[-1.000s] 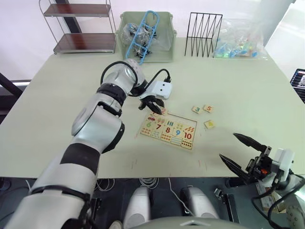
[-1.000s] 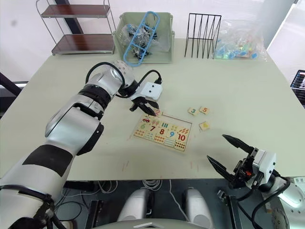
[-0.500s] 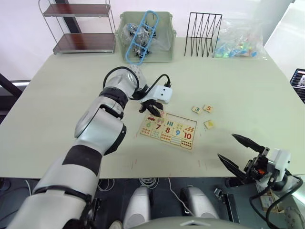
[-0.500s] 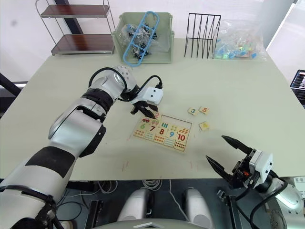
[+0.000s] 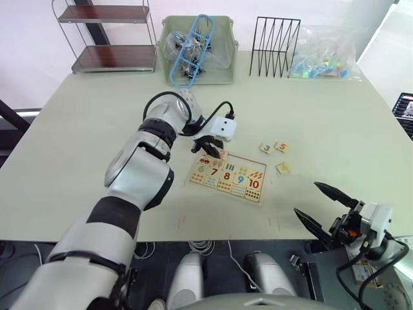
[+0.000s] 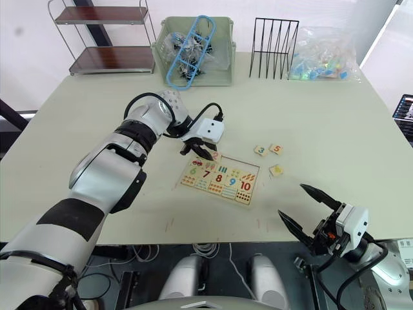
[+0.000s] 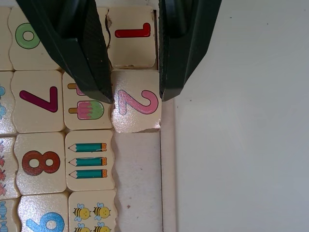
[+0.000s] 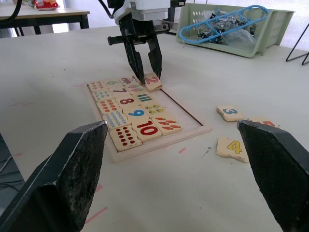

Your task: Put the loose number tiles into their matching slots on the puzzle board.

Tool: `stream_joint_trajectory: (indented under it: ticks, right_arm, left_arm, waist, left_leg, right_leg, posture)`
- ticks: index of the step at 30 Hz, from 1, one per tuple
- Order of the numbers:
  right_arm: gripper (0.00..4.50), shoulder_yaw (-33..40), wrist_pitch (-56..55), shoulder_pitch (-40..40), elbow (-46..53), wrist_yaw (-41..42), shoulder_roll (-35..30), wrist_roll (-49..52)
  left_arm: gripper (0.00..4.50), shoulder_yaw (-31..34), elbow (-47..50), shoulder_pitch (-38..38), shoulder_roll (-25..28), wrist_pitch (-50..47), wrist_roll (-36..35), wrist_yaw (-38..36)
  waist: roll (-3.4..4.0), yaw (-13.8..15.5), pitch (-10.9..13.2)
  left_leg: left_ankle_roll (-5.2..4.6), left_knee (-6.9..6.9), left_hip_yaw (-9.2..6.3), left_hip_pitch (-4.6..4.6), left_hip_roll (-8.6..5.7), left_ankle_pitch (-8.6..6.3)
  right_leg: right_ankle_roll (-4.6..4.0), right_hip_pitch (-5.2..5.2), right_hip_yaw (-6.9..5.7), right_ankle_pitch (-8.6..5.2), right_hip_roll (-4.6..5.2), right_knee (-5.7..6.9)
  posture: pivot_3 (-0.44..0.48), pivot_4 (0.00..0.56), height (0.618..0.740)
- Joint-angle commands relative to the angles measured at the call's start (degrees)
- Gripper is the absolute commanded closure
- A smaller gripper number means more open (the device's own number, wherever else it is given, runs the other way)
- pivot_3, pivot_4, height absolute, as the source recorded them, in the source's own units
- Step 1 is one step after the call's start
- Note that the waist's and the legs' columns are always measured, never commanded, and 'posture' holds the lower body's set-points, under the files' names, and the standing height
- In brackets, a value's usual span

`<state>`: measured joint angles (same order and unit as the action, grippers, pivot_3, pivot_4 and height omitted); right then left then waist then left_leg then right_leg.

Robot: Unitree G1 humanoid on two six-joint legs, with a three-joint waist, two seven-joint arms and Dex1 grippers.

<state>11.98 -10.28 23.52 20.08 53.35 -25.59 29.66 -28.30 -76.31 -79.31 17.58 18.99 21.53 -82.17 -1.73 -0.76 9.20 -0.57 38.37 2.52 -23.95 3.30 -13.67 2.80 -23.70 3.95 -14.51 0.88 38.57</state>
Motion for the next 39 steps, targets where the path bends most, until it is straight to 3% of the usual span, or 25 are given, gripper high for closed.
stream_joint_trajectory:
  ticks: [1, 20, 21, 22, 26, 27, 39]
  right_arm:
    - [0.00, 0.3, -1.2, 0.4, 2.3, -0.3, 0.0, 0.3]
    - [0.00, 0.0, -2.0, 0.4, 2.1, -1.0, 0.1, -0.5]
    - [0.00, 0.0, -2.0, 0.3, 2.1, -1.0, 0.1, -0.5]
    - [0.00, -0.1, -2.1, 0.3, 2.0, -1.0, 0.1, -0.5]
    - [0.00, -0.2, -2.3, 0.4, 2.0, -1.1, -0.1, -0.6]
    - [0.00, -0.2, -2.3, 0.4, 1.9, -1.2, -0.1, -0.6]
    - [0.00, -0.2, -2.5, 0.6, 1.9, -1.1, 0.0, -0.8]
  left_arm:
    - [3.59, 1.5, -0.2, -0.6, 0.0, 0.4, 0.4, 0.1]
    - [3.59, 2.7, -0.4, -0.2, -0.3, 1.4, 1.7, 0.5]
    - [2.58, 2.8, -0.4, -0.2, -0.4, 1.5, 1.7, 0.5]
    - [2.29, 2.8, -0.4, -0.2, -0.4, 1.5, 1.7, 0.6]
    - [0.32, 2.9, -0.4, -0.3, -0.3, 1.6, 1.7, 0.6]
    - [0.11, 2.9, -0.4, -0.3, -0.3, 1.6, 1.7, 0.7]
    - [0.11, 9.1, -0.3, -0.4, 0.0, 0.4, -2.4, 0.8]
  waist:
    - [0.00, 0.0, 0.0]
    - [0.00, 0.0, 0.0]
    - [0.00, 0.0, 0.0]
    - [0.00, 0.0, 0.0]
    - [0.00, 0.0, 0.0]
    - [0.00, 0.0, 0.0]
    - [0.00, 0.0, 0.0]
  left_leg:
    - [0.00, 0.00, 0.00, 0.00, 0.00, 0.00]
    - [0.00, 0.00, 0.00, 0.00, 0.00, 0.00]
    - [0.00, 0.00, 0.00, 0.00, 0.00, 0.00]
    - [0.00, 0.00, 0.00, 0.00, 0.00, 0.00]
    - [0.00, 0.00, 0.00, 0.00, 0.00, 0.00]
    - [0.00, 0.00, 0.00, 0.00, 0.00, 0.00]
    - [0.00, 0.01, 0.00, 0.01, 0.00, 0.00]
  right_leg:
    - [0.00, 0.00, 0.00, 0.00, 0.00, 0.00]
    - [0.00, 0.00, 0.00, 0.00, 0.00, 0.01]
    - [0.00, 0.00, 0.00, 0.00, 0.00, 0.01]
    - [0.00, 0.00, 0.00, 0.00, 0.00, 0.01]
    - [0.00, 0.00, 0.00, 0.00, 0.00, 0.01]
    - [0.00, 0.00, 0.00, 0.00, 0.00, 0.01]
    - [0.00, 0.01, 0.00, 0.01, 0.00, 0.03]
  posture:
    - [0.000, 0.150, 0.740]
    - [0.000, 0.150, 0.740]
    - [0.000, 0.150, 0.740]
    - [0.000, 0.150, 0.740]
    - [0.000, 0.150, 0.740]
    - [0.000, 0.150, 0.740]
    - [0.000, 0.150, 0.740]
